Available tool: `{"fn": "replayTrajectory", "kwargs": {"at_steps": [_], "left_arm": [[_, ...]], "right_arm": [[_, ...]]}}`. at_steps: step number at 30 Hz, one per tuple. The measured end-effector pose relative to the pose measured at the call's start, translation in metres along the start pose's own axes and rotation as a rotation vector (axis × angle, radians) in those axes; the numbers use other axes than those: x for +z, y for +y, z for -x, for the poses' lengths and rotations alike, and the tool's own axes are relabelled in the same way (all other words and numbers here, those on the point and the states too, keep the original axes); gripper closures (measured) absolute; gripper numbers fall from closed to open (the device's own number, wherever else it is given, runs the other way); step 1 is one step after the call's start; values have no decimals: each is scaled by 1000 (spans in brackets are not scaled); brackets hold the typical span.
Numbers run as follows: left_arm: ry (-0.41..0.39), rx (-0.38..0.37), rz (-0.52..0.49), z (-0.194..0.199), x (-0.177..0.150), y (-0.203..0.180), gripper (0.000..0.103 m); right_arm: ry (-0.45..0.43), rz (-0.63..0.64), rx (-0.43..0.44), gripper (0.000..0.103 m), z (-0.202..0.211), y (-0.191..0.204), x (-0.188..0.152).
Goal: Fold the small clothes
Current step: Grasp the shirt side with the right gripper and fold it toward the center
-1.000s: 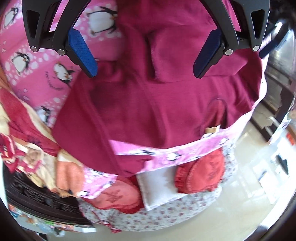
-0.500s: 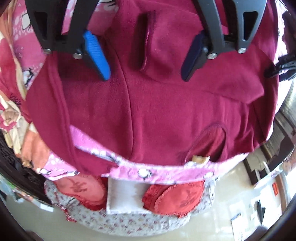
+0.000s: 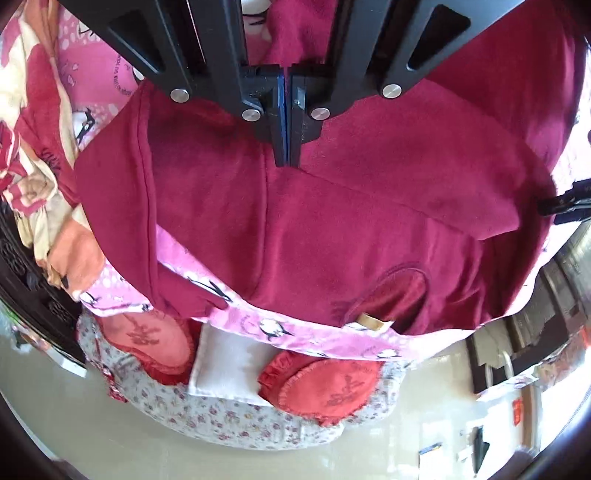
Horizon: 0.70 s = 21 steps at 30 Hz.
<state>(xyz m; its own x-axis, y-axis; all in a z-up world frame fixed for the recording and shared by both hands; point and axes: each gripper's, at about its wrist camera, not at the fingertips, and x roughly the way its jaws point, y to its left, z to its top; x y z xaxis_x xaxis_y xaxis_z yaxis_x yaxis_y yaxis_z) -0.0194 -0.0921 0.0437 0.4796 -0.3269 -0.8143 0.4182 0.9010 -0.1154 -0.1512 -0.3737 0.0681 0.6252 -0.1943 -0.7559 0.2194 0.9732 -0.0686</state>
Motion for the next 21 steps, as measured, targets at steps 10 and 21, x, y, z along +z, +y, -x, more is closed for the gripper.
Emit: {"fn": "replayTrajectory", "kwargs": {"at_steps": [10,21], "left_arm": [[4,9,2,7,-4,2,28],[-5,13,59,9,1,15,28]], "right_arm": [[45,153,140,62,-26,14,9],[-6,414,51,97,-10,37,5]]}}
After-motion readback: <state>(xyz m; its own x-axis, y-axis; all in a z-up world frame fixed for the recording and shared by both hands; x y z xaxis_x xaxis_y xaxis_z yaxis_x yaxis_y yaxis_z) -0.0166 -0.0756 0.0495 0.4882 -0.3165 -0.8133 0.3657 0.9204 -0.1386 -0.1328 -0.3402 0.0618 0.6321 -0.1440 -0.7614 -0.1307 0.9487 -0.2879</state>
